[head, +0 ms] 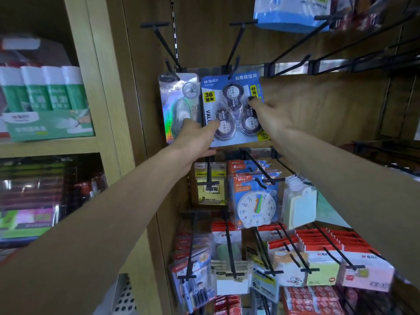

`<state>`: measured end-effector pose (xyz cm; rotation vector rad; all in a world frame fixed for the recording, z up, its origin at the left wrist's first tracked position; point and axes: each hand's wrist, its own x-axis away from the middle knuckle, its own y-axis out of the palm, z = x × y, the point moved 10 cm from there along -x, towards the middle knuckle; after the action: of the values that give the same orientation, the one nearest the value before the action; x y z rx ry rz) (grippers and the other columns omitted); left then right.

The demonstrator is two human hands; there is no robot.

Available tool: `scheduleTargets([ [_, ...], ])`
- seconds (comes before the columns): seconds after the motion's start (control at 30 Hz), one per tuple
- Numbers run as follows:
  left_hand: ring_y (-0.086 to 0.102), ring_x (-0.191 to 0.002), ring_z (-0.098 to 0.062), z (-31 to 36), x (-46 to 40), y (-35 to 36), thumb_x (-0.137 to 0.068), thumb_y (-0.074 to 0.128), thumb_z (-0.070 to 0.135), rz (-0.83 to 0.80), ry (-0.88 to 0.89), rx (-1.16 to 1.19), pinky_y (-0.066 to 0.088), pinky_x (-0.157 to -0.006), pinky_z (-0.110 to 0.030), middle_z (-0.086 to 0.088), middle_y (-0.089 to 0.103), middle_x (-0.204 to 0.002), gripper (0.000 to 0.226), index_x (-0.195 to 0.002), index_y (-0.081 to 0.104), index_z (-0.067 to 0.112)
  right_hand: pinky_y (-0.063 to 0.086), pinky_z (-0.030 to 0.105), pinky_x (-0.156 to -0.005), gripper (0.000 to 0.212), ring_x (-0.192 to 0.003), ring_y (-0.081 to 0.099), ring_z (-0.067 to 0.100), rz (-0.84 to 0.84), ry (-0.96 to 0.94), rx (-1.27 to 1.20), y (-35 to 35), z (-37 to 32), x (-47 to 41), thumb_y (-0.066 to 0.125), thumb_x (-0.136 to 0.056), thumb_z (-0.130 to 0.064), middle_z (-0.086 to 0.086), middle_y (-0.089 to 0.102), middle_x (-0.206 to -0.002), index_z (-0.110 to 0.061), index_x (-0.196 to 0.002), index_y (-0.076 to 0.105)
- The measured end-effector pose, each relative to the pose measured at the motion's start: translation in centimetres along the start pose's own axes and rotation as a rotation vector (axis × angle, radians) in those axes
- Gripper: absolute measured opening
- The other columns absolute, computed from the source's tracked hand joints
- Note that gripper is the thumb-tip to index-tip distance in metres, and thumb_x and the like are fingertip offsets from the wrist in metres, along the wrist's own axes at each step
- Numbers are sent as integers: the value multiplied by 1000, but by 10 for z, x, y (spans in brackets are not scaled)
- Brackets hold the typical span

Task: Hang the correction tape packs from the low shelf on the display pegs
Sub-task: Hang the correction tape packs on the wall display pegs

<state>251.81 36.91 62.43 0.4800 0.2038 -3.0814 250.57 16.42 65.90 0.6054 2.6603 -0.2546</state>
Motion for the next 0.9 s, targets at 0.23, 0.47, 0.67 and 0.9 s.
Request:
scheduleTargets([
  [0.23,58,-89,-9,7,27,-12,-105,57,44,48,74,-370,43,-70,-22,2,58,-106,56,-146,33,13,38,30,-72,27,-89,54,25,16,-93,244,-10,8,7,59,-100,-39,5,55,-96,-14,-105,51],
  [0.47,61,-94,-4,-7,58,-20,-104,63,30,118,189,-357,42,-61,1,3,60,-113,32,-129,49,17,47,32,-77,18,-78,55,8,42,-337,119,-19,1,51,59,-96,-18,-12,56,-86,-17,-114,54],
  [0.67,68,-103,-14,-6,118,-24,-94,68,13,205,569,-436,57,-95,-35,-4,67,-111,19,-112,62,15,51,50,-83,25,-92,61,20,88,-711,296,-7,-20,134,56,-88,-15,4,66,-100,-10,-112,61],
  [0.9,65,-97,-17,-77,178,-64,-92,65,3,183,588,-518,53,-89,-29,-5,62,-106,16,-107,64,7,48,39,-81,21,-92,61,27,-109,-740,330,45,22,230,57,-86,-11,6,66,-95,-6,-106,63],
])
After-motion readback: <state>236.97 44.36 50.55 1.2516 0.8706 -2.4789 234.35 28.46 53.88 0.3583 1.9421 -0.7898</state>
